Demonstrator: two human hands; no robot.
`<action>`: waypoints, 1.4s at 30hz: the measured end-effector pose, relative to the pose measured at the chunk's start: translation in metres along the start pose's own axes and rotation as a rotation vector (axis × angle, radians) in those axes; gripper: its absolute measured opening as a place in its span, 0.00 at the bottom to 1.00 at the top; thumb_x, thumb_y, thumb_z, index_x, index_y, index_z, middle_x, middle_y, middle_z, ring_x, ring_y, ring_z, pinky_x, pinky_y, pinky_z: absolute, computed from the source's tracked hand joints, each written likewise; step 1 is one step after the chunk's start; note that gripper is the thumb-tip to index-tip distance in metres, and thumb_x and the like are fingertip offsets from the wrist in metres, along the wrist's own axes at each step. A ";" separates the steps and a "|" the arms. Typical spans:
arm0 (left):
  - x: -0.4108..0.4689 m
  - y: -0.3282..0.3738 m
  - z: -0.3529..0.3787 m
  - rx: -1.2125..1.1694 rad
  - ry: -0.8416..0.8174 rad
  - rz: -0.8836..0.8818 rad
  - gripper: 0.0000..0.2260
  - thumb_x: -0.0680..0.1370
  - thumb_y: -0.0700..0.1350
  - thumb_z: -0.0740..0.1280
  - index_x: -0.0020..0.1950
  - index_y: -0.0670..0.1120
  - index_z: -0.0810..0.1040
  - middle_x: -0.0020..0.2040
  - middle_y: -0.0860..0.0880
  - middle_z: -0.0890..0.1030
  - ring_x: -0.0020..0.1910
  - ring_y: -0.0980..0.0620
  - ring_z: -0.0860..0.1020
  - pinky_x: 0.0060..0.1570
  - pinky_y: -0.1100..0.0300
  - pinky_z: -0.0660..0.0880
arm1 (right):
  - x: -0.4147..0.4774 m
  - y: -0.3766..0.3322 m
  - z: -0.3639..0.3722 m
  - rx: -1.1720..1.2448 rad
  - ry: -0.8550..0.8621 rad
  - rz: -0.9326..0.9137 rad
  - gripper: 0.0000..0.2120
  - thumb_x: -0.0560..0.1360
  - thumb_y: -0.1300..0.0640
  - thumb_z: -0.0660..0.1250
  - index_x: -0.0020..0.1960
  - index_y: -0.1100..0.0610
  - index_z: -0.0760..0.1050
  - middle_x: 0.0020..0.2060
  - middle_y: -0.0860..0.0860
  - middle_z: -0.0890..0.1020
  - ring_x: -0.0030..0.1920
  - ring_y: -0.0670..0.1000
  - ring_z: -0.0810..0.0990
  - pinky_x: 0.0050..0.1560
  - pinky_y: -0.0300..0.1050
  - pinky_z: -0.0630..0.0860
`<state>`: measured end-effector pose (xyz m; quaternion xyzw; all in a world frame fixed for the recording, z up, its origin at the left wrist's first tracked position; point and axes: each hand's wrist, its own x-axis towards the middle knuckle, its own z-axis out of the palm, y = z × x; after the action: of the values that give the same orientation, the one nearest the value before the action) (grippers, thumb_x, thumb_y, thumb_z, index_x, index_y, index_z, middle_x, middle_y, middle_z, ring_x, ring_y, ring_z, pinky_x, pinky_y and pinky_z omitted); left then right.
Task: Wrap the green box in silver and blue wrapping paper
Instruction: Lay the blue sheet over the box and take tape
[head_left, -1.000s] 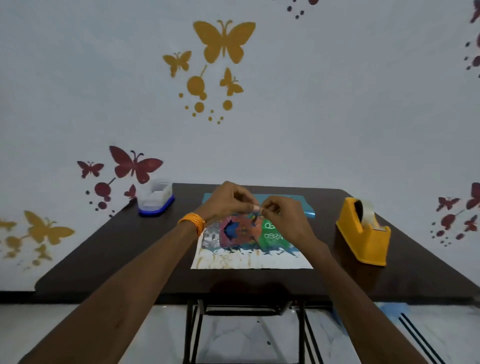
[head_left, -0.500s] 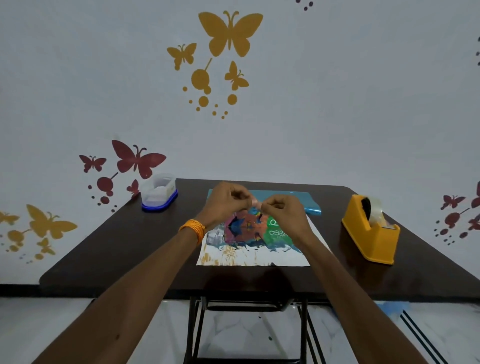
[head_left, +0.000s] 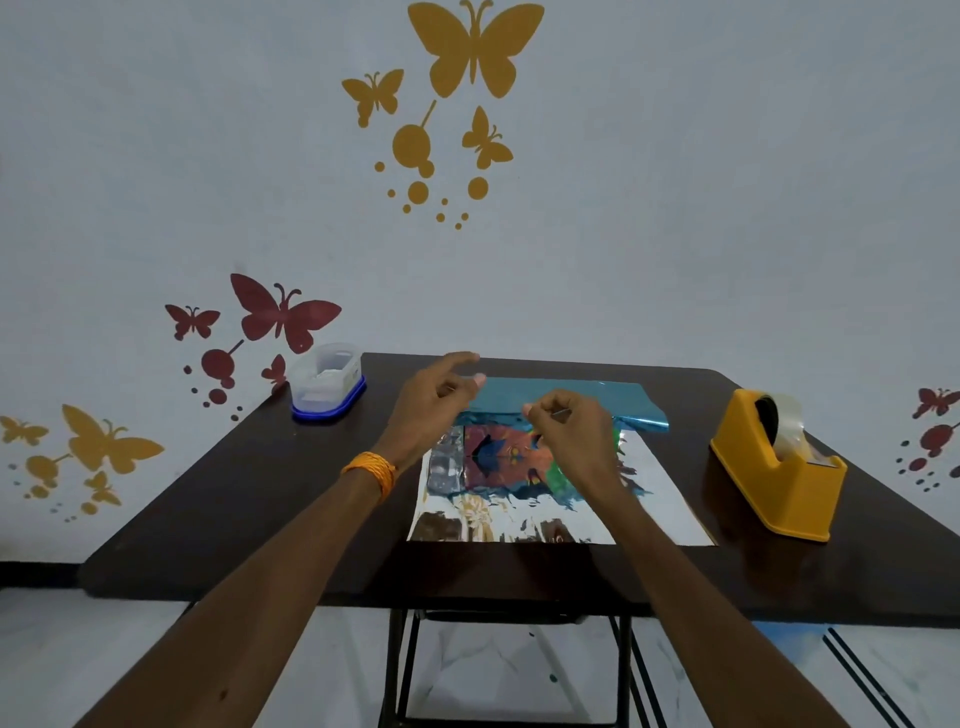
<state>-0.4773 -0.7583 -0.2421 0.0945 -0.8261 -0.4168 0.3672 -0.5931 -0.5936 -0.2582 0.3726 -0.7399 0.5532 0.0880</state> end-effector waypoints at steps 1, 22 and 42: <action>0.003 -0.006 -0.002 0.078 0.041 0.033 0.16 0.80 0.53 0.66 0.67 0.53 0.76 0.47 0.50 0.83 0.47 0.54 0.81 0.46 0.63 0.76 | 0.000 0.005 0.002 -0.028 -0.002 -0.001 0.09 0.75 0.52 0.74 0.38 0.53 0.82 0.31 0.47 0.83 0.35 0.49 0.84 0.40 0.42 0.80; 0.028 -0.047 0.003 0.478 -0.071 0.197 0.14 0.72 0.50 0.76 0.57 0.54 0.83 0.52 0.53 0.80 0.54 0.51 0.73 0.56 0.45 0.73 | 0.006 0.023 0.039 -0.225 -0.133 -0.073 0.04 0.75 0.51 0.74 0.43 0.51 0.84 0.37 0.45 0.84 0.37 0.42 0.81 0.39 0.41 0.79; 0.041 -0.023 0.021 0.698 -0.211 0.272 0.23 0.73 0.58 0.73 0.66 0.54 0.76 0.63 0.51 0.76 0.64 0.49 0.69 0.63 0.48 0.62 | -0.028 0.043 0.008 -0.111 -0.554 -0.140 0.05 0.79 0.55 0.67 0.46 0.56 0.76 0.42 0.53 0.81 0.42 0.54 0.78 0.41 0.46 0.70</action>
<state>-0.5244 -0.7790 -0.2465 0.0600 -0.9565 -0.0654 0.2778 -0.5985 -0.5832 -0.3091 0.5541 -0.7373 0.3819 -0.0592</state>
